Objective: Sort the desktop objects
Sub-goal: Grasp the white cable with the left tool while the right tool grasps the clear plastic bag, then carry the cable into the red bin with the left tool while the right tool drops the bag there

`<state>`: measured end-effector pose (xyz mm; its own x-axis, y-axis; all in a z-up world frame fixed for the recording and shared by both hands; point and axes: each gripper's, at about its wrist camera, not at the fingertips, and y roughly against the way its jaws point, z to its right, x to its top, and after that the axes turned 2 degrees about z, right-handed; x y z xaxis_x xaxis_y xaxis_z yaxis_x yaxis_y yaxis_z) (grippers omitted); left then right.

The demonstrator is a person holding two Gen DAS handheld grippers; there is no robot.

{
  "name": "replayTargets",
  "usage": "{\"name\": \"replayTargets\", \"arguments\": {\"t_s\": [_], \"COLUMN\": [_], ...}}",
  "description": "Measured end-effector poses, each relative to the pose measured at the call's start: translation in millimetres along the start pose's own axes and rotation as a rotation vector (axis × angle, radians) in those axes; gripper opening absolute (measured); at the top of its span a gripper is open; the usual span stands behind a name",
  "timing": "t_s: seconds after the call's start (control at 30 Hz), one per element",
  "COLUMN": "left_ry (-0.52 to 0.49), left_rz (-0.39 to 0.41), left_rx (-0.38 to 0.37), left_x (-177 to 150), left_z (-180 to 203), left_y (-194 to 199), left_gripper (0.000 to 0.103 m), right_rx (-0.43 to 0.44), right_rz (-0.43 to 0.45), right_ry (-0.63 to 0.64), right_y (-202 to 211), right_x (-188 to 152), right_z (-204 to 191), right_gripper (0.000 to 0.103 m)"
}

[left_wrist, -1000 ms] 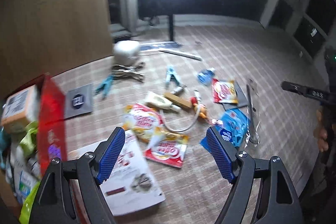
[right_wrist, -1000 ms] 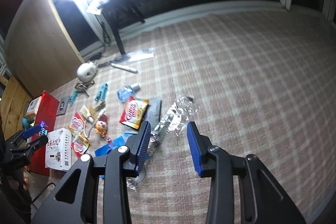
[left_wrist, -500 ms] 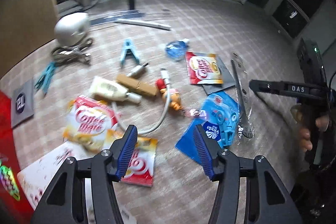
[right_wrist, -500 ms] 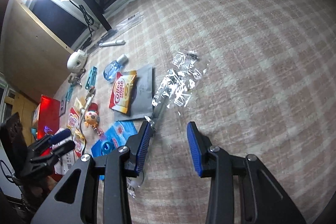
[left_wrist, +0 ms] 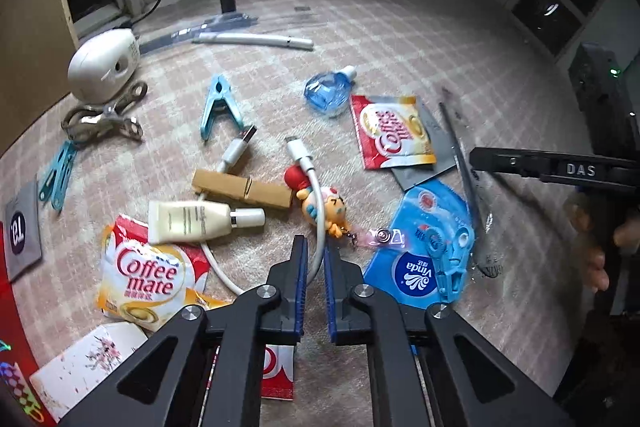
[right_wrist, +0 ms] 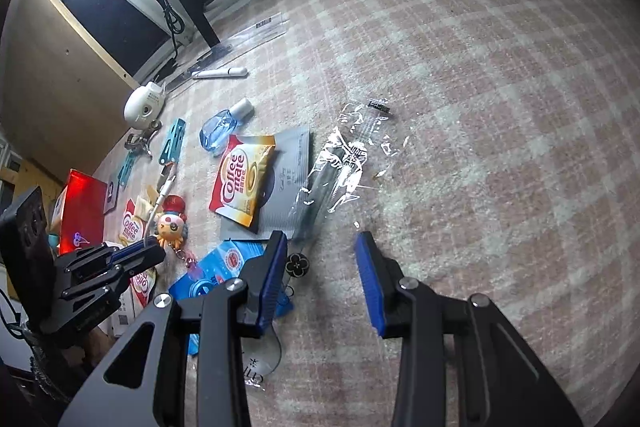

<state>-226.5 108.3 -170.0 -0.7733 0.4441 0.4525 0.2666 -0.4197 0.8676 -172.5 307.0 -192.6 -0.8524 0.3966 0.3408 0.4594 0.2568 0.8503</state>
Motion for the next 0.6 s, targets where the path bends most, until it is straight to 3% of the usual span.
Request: {"name": "replayTargets", "arguments": {"t_s": [0.13, 0.3, 0.33, 0.43, 0.5, 0.53, 0.6], "left_ry": [0.005, 0.040, 0.043, 0.051, 0.063, 0.071, 0.089], "left_rz": [0.036, 0.084, 0.093, 0.121, 0.142, 0.154, 0.180], "left_rx": [-0.024, -0.064, -0.065, -0.071, -0.081, -0.089, -0.106], "left_x": [0.5, 1.9, 2.3, 3.5, 3.0, 2.4, 0.9], "left_z": [-0.7, -5.0, -5.4, -6.8, -8.8, -10.3, -14.1], "left_y": [14.4, 37.1, 42.3, 57.9, 68.7, 74.3, 86.6], "left_gripper": [0.003, 0.003, 0.003, 0.003, 0.003, 0.003, 0.003], "right_rx": [-0.019, -0.041, -0.034, -0.047, -0.107, -0.138, -0.181], "right_rz": [0.021, -0.002, -0.015, -0.019, -0.007, -0.001, -0.003], "right_ry": [-0.063, -0.027, -0.027, 0.003, 0.070, 0.104, 0.167], "right_y": [7.2, -1.5, -4.4, -10.7, -15.4, -17.8, -19.8], "right_x": [1.6, 6.0, 6.5, 6.7, 2.6, 0.5, -3.3], "right_z": [8.6, -4.0, -7.7, -24.5, -37.9, -44.6, -53.0], "right_gripper": [0.036, 0.036, 0.037, 0.054, 0.054, 0.052, 0.024]}}
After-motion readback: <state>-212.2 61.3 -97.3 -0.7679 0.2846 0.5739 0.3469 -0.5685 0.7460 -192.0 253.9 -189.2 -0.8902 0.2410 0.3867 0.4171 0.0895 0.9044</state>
